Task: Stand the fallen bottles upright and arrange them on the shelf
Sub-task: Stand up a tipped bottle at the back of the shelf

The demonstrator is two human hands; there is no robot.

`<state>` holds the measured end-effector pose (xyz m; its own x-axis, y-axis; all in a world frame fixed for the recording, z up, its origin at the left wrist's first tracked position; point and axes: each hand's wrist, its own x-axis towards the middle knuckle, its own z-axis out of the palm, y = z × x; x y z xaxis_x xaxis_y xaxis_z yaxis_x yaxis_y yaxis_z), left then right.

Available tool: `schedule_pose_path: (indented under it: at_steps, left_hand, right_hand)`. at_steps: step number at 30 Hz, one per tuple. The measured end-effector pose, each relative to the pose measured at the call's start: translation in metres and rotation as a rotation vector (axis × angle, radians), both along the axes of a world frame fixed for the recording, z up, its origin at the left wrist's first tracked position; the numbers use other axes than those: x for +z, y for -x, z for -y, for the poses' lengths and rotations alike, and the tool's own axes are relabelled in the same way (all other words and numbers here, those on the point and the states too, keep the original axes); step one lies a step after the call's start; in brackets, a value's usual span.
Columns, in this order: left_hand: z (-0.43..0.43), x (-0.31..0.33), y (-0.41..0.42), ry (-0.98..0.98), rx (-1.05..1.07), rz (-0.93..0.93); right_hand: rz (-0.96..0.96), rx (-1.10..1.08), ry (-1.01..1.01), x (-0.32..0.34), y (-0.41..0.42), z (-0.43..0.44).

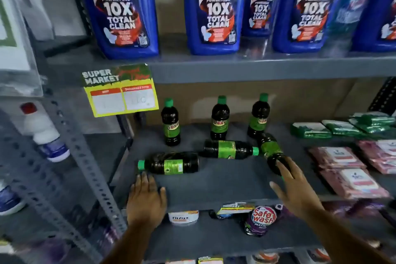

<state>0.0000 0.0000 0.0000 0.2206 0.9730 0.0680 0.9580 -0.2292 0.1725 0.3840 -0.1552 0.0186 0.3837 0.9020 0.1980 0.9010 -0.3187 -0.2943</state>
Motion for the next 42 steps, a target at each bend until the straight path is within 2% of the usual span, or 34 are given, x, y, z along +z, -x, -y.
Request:
schedule_pose_path:
  at_steps: [2, 6, 10, 24, 27, 30, 34, 36, 39, 42]
  left_hand:
    - [-0.002, -0.002, 0.002, 0.008, 0.024, 0.005]
    - [-0.005, -0.012, 0.002, -0.052, 0.018, 0.004]
    - [-0.007, -0.015, 0.003, -0.046, 0.028, -0.011]
    - [-0.005, -0.014, 0.002, -0.014, 0.067, -0.008]
    - [-0.005, -0.012, 0.001, -0.02, 0.065, -0.009]
    - [-0.003, -0.01, 0.0, -0.026, 0.064, -0.005]
    - [-0.003, -0.008, 0.001, -0.018, 0.048, -0.011]
    - [-0.003, -0.008, -0.001, -0.018, 0.057, -0.025]
    - [-0.003, -0.007, -0.001, -0.016, 0.057, -0.041]
    - [-0.002, -0.006, 0.0, -0.027, 0.05, -0.035]
  right_hand:
    - [-0.095, -0.057, -0.064, -0.004, 0.0, -0.003]
    - [-0.117, -0.094, -0.024, -0.004, -0.006, -0.011]
    - [-0.172, -0.11, -0.068, -0.001, -0.013, -0.022]
    - [-0.104, -0.045, 0.016, 0.007, -0.014, -0.02]
    - [-0.118, -0.032, 0.018, 0.026, -0.014, -0.026]
    - [-0.152, -0.123, -0.066, 0.067, -0.018, -0.044]
    - [-0.296, -0.278, -0.233, 0.127, -0.027, -0.072]
    - [-0.377, -0.351, -0.21, 0.147, -0.036, -0.087]
    - [-0.442, -0.387, -0.206, 0.15, -0.046, -0.097]
    - [-0.398, -0.372, -0.228, 0.136, -0.048, -0.092]
